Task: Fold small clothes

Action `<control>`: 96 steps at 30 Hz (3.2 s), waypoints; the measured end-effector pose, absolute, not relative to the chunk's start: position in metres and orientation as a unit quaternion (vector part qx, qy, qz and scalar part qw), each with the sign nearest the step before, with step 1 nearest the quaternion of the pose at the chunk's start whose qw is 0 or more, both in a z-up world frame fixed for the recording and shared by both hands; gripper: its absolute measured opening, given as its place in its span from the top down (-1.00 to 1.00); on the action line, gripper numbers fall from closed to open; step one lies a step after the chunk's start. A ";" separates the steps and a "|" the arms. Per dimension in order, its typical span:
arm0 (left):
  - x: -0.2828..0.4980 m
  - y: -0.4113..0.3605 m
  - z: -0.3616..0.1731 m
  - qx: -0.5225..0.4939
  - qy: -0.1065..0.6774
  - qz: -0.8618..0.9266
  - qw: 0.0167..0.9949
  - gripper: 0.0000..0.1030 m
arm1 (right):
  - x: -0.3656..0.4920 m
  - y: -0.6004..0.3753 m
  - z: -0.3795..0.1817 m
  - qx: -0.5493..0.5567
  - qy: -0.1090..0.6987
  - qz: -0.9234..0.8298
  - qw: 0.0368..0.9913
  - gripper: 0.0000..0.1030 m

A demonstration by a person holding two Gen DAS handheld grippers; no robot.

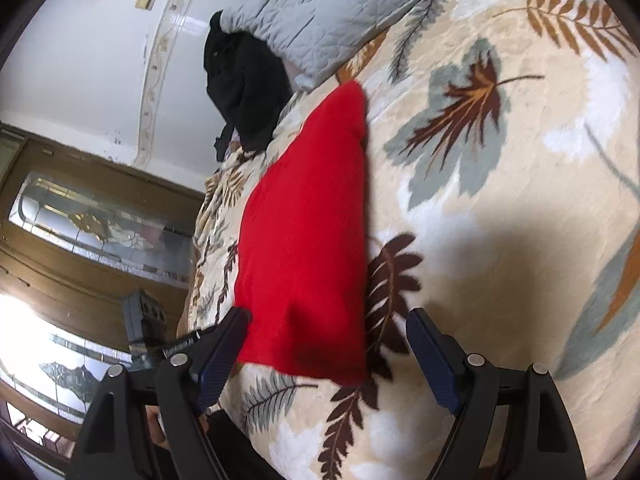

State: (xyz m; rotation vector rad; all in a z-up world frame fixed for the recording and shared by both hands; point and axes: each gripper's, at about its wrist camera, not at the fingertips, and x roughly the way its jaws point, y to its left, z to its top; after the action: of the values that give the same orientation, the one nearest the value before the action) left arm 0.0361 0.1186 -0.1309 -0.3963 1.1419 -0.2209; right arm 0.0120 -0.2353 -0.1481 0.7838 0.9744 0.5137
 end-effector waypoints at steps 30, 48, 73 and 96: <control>0.073 0.089 -0.106 -0.160 0.477 -0.090 0.859 -0.25 | 0.083 -0.206 -0.150 0.327 0.449 0.213 0.804 -0.55; 0.093 0.062 -0.072 -0.196 0.439 -0.154 0.863 0.42 | 0.096 -0.158 -0.073 0.131 0.437 0.227 0.861 0.18; 0.092 0.018 -0.085 -0.085 0.448 -0.055 0.888 -0.33 | 0.102 -0.215 -0.116 0.199 0.445 0.168 0.857 -0.44; 0.078 0.037 -0.095 -0.066 0.450 -0.025 0.890 -0.38 | 0.155 -0.197 -0.117 0.204 0.469 0.154 0.845 -0.65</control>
State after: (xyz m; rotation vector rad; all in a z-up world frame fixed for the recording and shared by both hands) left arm 0.0779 0.0365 -0.0949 -0.1374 0.9338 -0.0519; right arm 0.1548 -0.1965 -0.1168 0.4312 0.9895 0.3254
